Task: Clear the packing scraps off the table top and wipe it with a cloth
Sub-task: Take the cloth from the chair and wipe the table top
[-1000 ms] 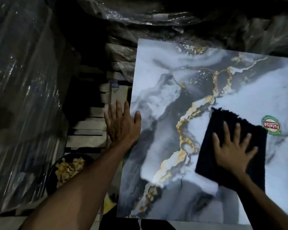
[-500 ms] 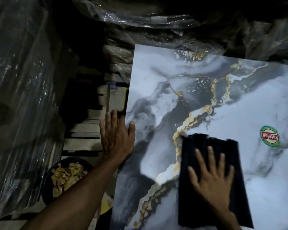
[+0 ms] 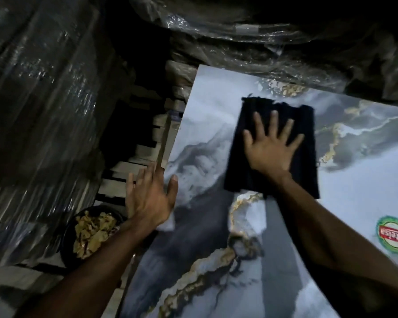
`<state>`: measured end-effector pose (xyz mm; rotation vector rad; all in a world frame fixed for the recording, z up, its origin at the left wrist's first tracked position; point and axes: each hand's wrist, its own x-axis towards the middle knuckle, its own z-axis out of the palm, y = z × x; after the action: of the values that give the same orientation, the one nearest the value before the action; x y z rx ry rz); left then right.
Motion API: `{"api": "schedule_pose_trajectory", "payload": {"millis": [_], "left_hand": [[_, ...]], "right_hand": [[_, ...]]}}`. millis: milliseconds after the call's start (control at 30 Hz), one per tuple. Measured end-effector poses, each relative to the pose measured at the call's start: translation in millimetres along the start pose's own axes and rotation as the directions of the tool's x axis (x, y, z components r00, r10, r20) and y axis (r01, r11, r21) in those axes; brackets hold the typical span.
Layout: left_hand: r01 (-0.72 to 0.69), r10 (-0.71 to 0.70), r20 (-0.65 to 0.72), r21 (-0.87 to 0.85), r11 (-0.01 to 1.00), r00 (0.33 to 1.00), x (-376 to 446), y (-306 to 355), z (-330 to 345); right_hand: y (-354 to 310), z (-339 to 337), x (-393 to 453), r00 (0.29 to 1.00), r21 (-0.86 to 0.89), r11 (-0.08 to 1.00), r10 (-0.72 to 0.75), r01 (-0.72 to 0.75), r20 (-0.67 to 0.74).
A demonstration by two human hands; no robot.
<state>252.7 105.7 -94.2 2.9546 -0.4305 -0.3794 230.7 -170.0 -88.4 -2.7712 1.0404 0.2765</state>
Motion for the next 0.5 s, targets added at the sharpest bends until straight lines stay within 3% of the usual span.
{"api": "schedule_pose_trajectory", "payload": {"millis": [100, 200, 267, 400, 500], "left_hand": [[0.271, -0.242, 0.135, -0.28, 0.921, 0.961, -8, 18, -6], [0.363, -0.336, 0.143, -0.258, 0.895, 0.931, -12, 32, -6], [0.354, -0.343, 0.089, -0.237, 0.905, 0.935, -11, 34, -5], [0.358, -0.355, 0.051, -0.196, 0.913, 0.934, -7, 36, -2], [0.354, -0.352, 0.045, -0.18, 0.918, 0.935, -6, 35, -2]], "right_hand": [[-17, 18, -53, 0.979, -0.022, 0.979, -0.205, 0.204, -0.009], [28, 36, -122, 0.962, -0.03, 0.962, -0.272, 0.271, -0.024], [78, 35, -134, 0.984, -0.033, 0.985, -0.172, 0.171, -0.04], [159, 4, -61, 0.974, 0.055, 0.972, 0.228, -0.227, -0.014], [165, -23, 24, 0.951, 0.073, 0.949, 0.309, -0.307, -0.014]]}}
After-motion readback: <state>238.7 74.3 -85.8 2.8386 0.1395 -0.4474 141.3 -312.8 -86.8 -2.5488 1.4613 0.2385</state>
